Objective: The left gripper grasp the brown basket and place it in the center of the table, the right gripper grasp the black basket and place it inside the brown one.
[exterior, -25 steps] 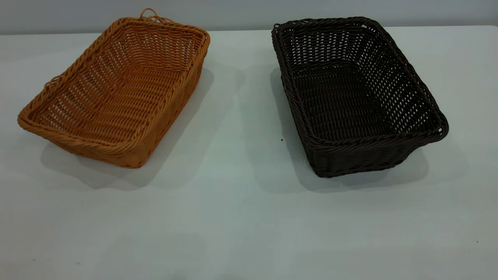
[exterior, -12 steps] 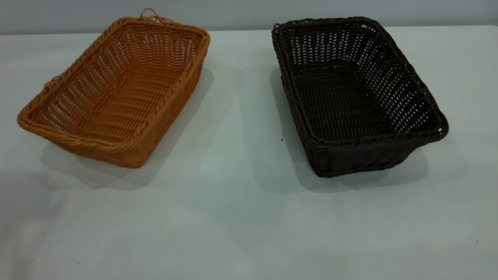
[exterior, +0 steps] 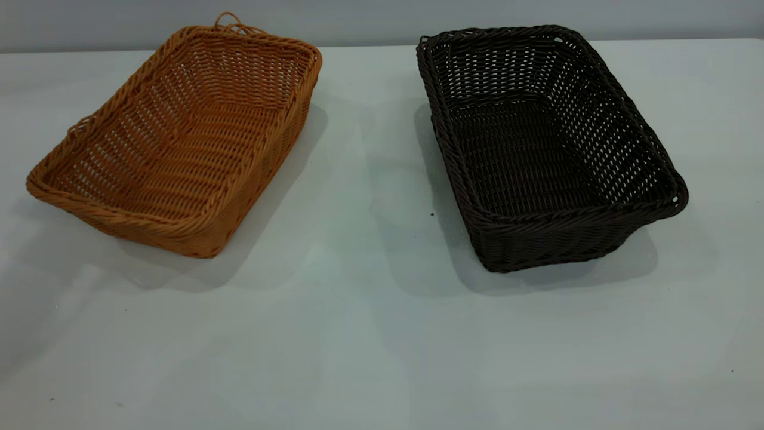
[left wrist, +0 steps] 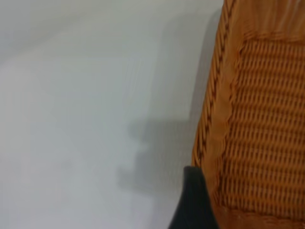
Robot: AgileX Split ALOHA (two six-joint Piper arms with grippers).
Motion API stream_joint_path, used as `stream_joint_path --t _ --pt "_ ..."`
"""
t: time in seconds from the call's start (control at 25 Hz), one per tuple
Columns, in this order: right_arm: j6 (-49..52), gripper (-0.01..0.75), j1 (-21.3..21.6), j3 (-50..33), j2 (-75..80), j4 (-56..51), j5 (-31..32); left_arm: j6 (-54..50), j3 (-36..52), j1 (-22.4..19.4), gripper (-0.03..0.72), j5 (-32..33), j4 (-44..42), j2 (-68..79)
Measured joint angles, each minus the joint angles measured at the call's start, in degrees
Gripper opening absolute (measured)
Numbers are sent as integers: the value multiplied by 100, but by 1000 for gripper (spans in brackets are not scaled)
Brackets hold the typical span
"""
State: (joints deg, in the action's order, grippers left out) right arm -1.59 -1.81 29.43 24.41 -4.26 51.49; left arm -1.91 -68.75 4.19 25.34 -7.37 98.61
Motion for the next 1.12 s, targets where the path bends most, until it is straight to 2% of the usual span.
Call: stream_joint_path --t 0.28,0.64,1.12 --pt "159 594 0 0 789 -48 -341 0 -614 0 513 -98 -1 1265" --pt "159 594 0 0 1915 -669 -819 103 -1263 4 513 -276 83 2650" --pt "-15 594 0 0 3163 -1503 -1079 155 -2002 63 504 -321 93 3568"
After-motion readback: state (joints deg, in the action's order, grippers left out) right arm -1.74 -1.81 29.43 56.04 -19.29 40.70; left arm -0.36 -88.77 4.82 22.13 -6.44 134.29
